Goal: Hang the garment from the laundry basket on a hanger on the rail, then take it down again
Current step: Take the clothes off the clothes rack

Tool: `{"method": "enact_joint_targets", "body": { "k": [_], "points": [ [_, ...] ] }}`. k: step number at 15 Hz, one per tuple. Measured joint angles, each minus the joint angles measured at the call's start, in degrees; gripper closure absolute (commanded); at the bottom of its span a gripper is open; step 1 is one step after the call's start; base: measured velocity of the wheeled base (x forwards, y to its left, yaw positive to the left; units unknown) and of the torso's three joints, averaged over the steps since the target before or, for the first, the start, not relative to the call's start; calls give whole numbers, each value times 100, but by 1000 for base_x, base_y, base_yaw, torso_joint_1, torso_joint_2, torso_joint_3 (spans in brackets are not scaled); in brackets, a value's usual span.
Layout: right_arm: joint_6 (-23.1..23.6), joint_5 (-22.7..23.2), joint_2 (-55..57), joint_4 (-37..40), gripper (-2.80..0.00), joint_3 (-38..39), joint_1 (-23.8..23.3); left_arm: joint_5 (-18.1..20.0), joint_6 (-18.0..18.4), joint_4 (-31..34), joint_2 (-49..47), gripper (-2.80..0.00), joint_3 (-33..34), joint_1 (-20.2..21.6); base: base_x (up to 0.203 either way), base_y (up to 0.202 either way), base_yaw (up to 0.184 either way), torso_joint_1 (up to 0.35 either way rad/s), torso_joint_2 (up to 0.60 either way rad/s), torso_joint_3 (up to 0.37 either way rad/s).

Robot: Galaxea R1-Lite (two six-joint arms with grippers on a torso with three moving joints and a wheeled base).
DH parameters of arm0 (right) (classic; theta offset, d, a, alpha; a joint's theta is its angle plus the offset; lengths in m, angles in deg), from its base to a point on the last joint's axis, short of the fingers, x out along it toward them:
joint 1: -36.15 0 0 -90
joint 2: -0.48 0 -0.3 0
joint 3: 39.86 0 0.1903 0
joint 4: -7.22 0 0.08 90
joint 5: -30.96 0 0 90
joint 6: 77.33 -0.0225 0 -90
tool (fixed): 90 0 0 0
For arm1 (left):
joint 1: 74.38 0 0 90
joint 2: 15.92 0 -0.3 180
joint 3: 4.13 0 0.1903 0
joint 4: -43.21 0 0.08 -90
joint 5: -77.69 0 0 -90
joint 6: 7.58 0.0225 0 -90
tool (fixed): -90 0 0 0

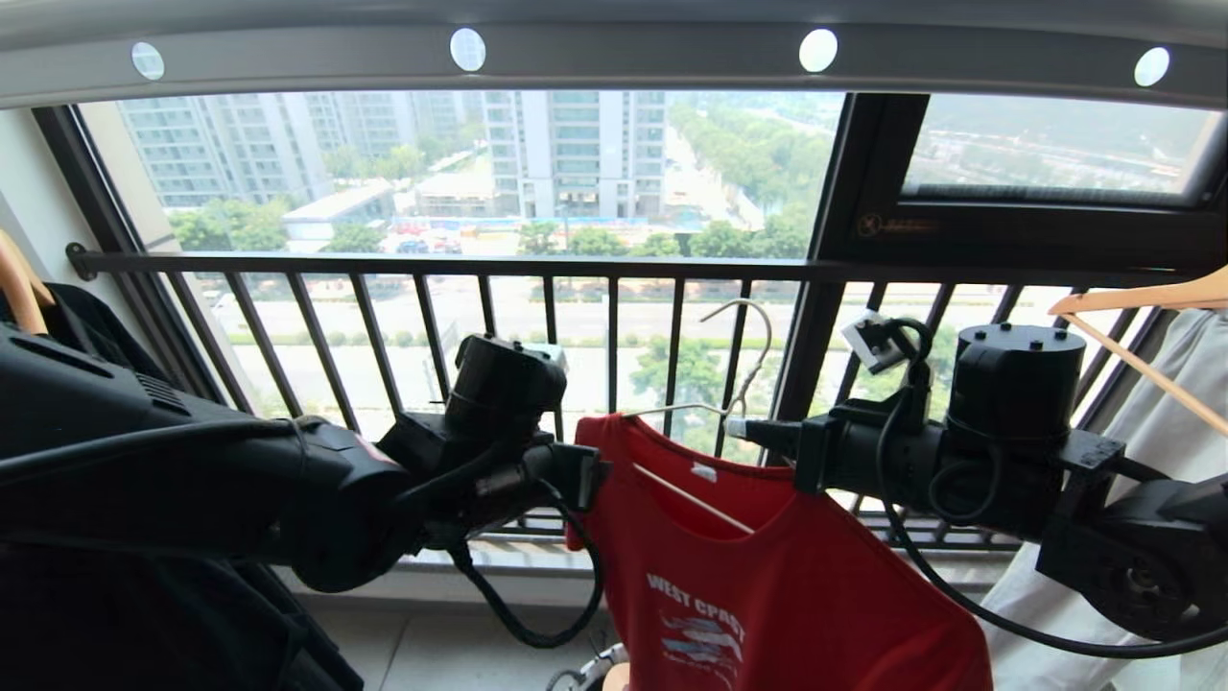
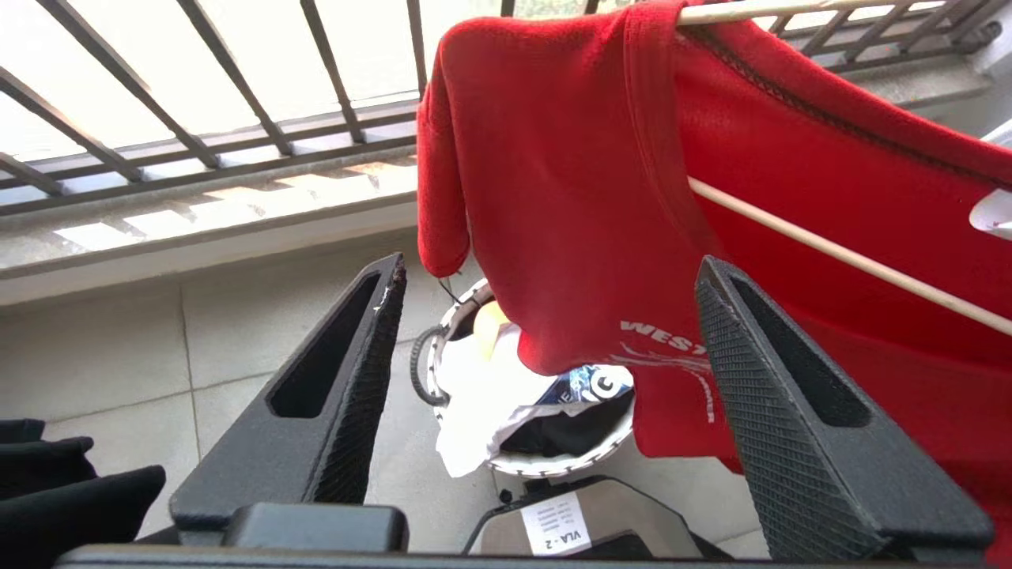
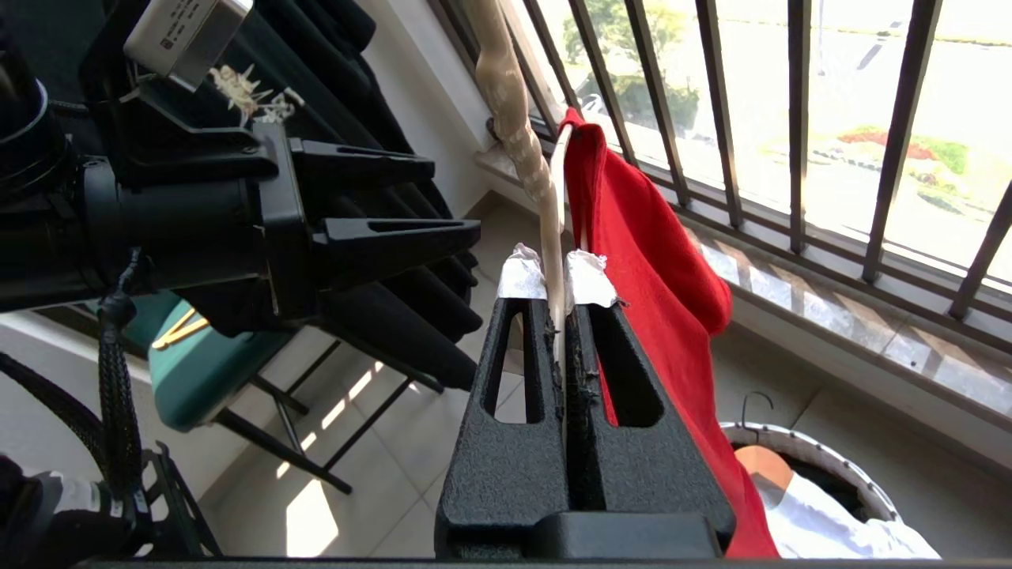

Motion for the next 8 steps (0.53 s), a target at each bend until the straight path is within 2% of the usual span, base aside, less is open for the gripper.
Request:
{"method": "enact_joint_targets", "body": {
  "k": [4,8],
  "points": [
    [-6,-2,-41,-2,0,9,85,-672,22,-628,-413,-280,8,-89,0,0,0,0,0,0],
    [-9,-4,-78,-3,0,38,180,-1016,19,-1022,-676,-280,-44,-115,0,0,0,0,0,0]
  ]
}}
